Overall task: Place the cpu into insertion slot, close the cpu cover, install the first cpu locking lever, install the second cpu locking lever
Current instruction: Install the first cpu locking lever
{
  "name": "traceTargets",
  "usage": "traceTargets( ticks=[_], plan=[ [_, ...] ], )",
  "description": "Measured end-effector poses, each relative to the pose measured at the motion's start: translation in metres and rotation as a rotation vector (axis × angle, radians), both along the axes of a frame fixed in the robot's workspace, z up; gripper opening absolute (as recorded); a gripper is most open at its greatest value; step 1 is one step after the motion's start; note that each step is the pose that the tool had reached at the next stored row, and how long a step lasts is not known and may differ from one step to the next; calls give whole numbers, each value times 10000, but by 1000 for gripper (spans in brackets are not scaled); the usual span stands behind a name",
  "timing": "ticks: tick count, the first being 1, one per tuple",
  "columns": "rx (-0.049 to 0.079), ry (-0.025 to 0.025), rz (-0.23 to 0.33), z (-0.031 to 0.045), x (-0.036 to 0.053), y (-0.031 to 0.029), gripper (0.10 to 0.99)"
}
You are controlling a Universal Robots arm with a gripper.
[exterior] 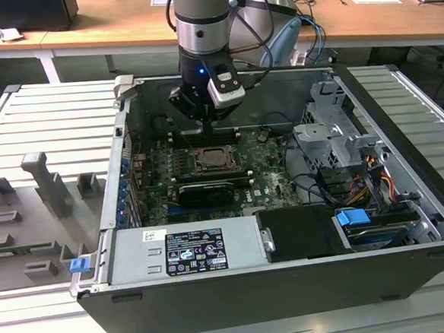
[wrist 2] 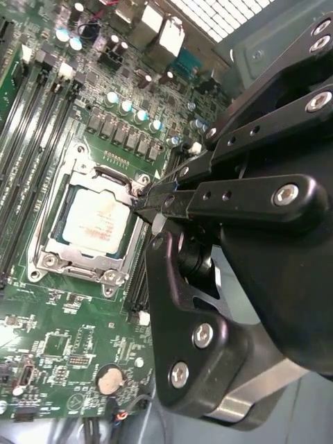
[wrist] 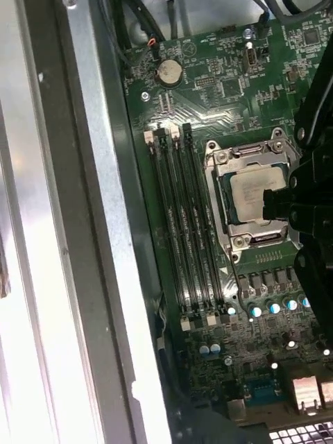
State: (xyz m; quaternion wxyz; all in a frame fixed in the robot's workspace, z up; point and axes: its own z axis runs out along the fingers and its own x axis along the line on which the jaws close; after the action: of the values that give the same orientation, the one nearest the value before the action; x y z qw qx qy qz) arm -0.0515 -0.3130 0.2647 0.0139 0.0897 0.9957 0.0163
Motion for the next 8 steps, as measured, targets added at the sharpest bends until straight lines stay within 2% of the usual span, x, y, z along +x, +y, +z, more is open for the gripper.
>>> traceTargets(
  ticks=[3, 8],
  plan=[
    [0, 0, 302, 0, 0, 0, 106],
    [0, 0, 1229, 0, 0, 0, 106]
  ],
)
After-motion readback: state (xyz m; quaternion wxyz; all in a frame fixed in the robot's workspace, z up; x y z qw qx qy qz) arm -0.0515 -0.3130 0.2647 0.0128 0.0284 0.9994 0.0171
